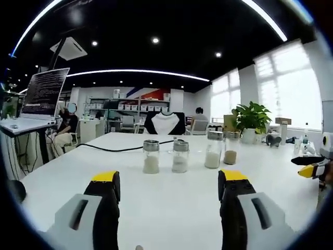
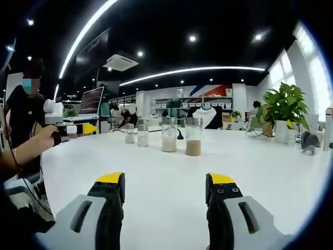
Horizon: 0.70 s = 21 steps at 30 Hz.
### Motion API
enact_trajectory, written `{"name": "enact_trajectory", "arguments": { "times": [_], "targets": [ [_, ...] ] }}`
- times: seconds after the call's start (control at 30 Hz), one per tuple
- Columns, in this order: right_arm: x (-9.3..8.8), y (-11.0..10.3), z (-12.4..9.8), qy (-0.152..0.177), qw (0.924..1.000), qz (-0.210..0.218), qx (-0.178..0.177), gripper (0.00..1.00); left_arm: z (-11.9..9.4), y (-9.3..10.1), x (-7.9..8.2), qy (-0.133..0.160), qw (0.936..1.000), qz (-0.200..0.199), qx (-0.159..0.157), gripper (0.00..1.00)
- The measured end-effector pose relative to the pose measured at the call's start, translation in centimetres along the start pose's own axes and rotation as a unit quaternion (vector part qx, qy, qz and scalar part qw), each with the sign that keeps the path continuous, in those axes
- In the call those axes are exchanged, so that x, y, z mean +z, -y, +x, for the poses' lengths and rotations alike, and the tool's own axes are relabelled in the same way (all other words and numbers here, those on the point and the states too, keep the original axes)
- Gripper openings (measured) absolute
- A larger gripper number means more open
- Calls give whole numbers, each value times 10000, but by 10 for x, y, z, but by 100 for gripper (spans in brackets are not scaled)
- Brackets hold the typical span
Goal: Rotate the seasoning bottle until the label or dispensing opening points toward the visible target arrow and the bottle remains upright within the marked orientation range
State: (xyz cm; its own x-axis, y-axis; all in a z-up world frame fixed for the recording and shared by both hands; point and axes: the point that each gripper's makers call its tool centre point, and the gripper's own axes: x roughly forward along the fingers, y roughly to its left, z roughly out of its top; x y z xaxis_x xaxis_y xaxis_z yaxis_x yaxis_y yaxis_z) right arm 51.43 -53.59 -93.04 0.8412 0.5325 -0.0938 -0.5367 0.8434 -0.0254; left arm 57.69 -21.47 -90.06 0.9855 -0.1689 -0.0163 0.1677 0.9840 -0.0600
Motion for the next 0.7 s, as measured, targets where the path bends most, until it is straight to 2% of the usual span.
{"name": "enact_trajectory", "arguments": {
  "times": [0.13,0.23,0.7],
  "targets": [
    [1,4,0,66,9999,111,-41,62,3,-1,3,49,10000,77,9,81],
    [-1,8,0,67,9998,120,-126,62,7,-3,0,-41,9997,254,48,80],
    [-8,16,3,-38,9995,197,-230,60,24,-10,-9,-181,9989,436,80,79]
  ]
}}
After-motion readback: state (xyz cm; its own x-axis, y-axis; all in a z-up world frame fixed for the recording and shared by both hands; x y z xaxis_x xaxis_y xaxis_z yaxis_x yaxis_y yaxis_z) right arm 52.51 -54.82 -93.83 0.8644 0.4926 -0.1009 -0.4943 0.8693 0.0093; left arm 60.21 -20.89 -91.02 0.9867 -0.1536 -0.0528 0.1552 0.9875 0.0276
